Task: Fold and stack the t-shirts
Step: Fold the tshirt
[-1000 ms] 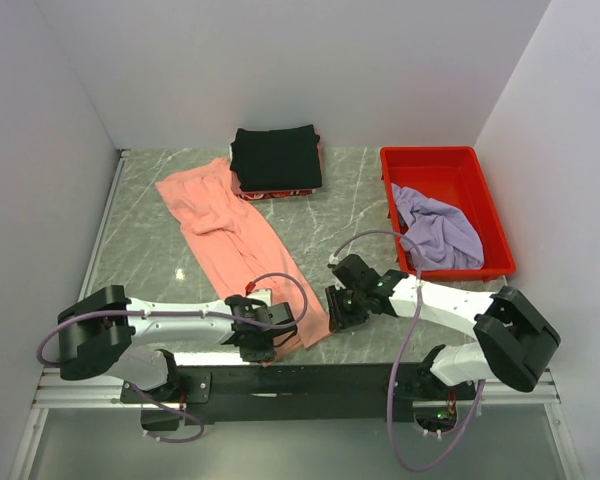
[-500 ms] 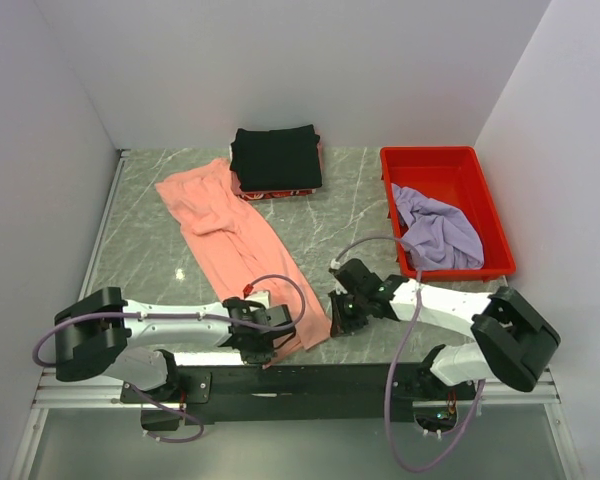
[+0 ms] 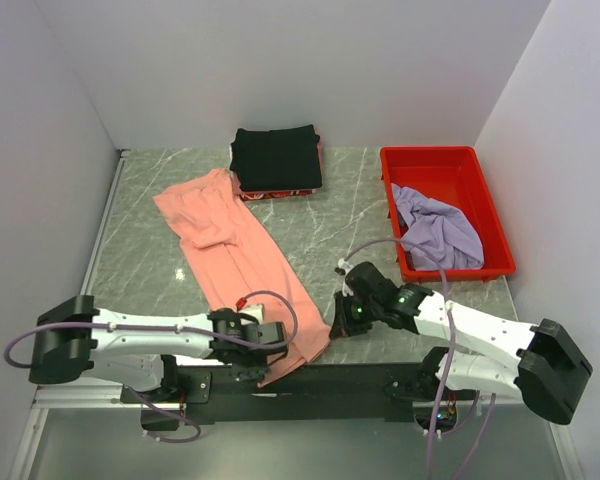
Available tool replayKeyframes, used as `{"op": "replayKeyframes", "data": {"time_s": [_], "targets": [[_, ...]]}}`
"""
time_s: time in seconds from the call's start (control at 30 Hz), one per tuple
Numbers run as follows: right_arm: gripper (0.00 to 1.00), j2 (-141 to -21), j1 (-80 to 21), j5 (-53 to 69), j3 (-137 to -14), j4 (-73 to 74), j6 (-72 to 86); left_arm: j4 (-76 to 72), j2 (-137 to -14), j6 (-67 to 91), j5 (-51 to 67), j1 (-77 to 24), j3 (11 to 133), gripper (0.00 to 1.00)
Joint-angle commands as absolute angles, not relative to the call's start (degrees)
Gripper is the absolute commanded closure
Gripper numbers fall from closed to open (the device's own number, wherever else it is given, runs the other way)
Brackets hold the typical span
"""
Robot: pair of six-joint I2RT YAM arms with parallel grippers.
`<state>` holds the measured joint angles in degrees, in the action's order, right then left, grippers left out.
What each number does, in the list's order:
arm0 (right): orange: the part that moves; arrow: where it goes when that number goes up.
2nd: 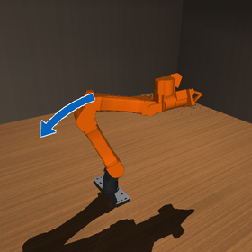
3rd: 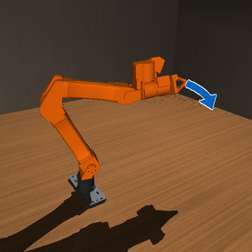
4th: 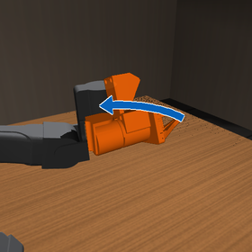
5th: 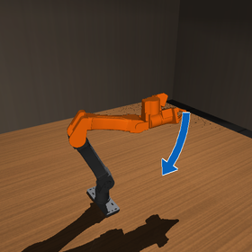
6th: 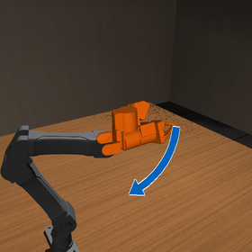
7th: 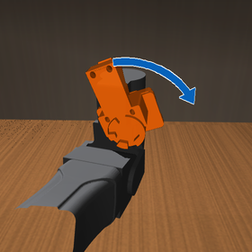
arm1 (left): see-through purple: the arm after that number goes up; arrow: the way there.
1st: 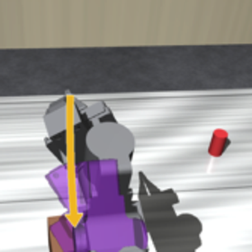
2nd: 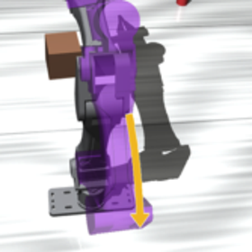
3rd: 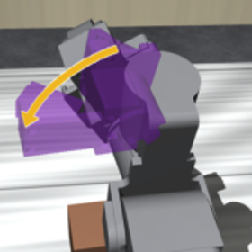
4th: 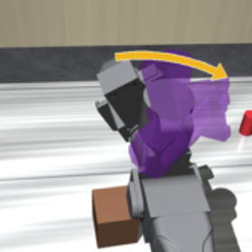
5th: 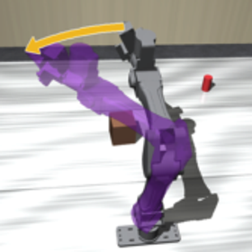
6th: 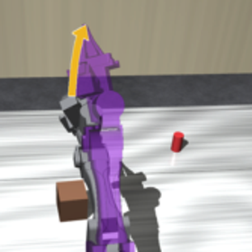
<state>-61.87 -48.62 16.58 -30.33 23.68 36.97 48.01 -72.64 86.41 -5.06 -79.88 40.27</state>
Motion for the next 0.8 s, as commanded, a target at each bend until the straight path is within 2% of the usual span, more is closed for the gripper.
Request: {"op": "replayKeyframes", "data": {"time_s": [0.0, 0.3, 0.57, 0.77], "targets": [[1.0, -63.18, -48.78, 15.2, -37.43, 23.47, 34.55, 49.22, -68.48, 87.98, -8.25, -76.05, 42.71, 0.99], [1.0, -75.21, -48.08, 9.23, -53.69, 22.42, 29.45, 44.57, -58.55, 79.28, -13.18, -58.56, 42.63, 0.99], [1.0, -86.74, -47.2, 3.96, -70.39, 24.34, 26.9, 45.53, -56.52, 75.15, -18.18, -45.99, 43.77, 0.99], [1.0, -98.77, -46.41, 1.93, -83.04, 27.24, 24.17, 39.99, -57.91, 68.38, -15.82, -35.01, 43.5, 0.99]]}}
